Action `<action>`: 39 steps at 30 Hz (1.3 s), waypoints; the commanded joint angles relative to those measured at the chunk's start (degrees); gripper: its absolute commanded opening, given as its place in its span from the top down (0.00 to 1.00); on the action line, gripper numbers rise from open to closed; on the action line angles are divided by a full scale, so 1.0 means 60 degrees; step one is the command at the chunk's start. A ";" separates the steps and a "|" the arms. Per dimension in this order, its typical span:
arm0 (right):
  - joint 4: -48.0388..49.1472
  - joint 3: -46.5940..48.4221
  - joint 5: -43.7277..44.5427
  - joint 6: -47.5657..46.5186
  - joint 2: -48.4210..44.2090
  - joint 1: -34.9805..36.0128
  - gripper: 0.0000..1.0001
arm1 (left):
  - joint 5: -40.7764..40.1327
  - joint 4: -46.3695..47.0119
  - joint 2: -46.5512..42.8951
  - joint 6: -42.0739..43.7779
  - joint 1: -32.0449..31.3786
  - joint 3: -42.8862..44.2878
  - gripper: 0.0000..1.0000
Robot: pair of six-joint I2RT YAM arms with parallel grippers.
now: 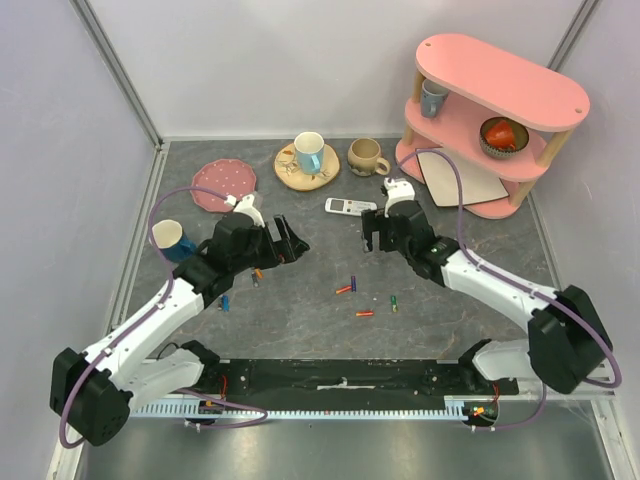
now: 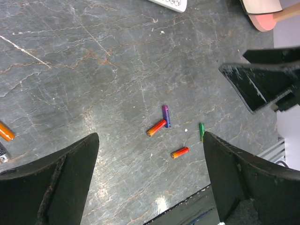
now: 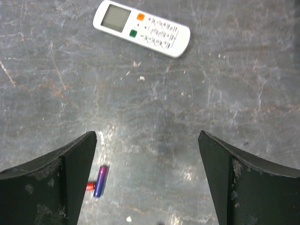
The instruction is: Load the batteries into the remote control
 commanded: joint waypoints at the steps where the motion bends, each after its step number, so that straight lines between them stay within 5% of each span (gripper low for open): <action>1: 0.0116 0.1392 0.0511 -0.1176 0.1153 0.0015 0.02 | 0.0651 0.0268 -0.0481 0.0401 0.0047 -0.0256 0.01; 14: 0.0526 0.3578 -0.0849 -0.3885 0.4454 -0.0278 0.02 | 0.0697 -0.0360 -0.1594 0.0475 0.0032 -0.0813 0.01; 19: 0.0248 0.4383 -0.1201 -0.4239 0.5317 -0.0731 0.02 | 0.0198 -0.0625 -0.2078 0.0416 0.0047 -0.0872 0.09; 24: 0.0145 0.4881 -0.1932 -0.4459 0.6123 -0.1229 0.02 | 0.1441 -0.0025 -0.2108 0.0709 0.0047 -0.0960 0.19; 29: 0.0189 0.5219 -0.3513 -0.4488 0.6578 -0.1845 0.02 | 0.1457 0.0063 -0.2298 0.0811 0.0047 -0.1092 0.19; 39: -0.0191 0.6024 -0.3545 -0.4869 0.7398 -0.1875 0.02 | 0.2030 0.0518 -0.2357 0.0812 0.0047 -0.1297 0.17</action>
